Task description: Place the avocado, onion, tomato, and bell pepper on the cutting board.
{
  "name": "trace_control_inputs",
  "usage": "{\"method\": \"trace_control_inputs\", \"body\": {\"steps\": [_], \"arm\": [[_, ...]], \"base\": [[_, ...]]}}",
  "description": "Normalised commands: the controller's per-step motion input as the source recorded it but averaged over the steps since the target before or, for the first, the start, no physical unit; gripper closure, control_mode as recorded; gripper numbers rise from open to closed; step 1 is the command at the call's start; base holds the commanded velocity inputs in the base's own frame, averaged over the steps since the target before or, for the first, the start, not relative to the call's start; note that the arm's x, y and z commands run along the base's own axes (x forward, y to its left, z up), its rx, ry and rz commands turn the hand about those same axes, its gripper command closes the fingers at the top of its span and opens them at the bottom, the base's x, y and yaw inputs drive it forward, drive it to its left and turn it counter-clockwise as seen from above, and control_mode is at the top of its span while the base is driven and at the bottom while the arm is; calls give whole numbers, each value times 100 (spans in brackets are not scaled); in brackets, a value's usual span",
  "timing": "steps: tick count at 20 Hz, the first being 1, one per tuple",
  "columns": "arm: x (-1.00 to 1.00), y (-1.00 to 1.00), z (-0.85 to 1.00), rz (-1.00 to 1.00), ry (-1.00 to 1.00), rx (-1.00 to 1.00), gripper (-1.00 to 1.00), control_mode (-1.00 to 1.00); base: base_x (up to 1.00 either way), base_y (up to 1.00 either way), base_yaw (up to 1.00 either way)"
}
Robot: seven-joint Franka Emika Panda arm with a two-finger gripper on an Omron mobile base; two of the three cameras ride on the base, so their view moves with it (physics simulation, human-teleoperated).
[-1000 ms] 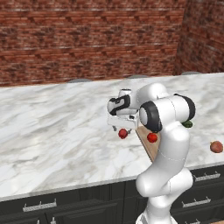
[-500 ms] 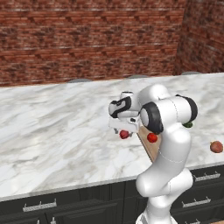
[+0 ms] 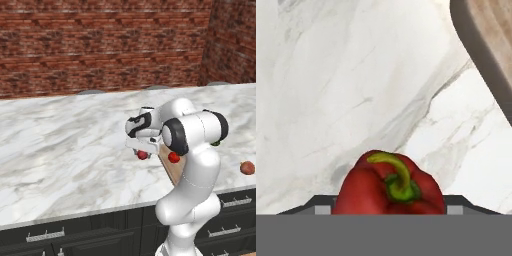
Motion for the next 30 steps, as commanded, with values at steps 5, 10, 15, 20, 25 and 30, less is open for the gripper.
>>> {"method": "trace_control_inputs", "body": {"steps": [5,10,15,20,25,30], "arm": [[-11,-1,17,-2,-12,0,100,-100],[-40,-8,63,-1,-19,0,100,-100],[-66,-29,67,-5,-14,0,100,-100],[-69,-58,50,-2,-14,0,100,-100],[-71,-52,32,-1,-10,0,100,-100],[-64,-57,7,-4,-1,0,100,-100]], "base": [[0,0,0],[0,0,0],[0,0,0],[0,0,0],[0,0,0],[0,0,0]]}}
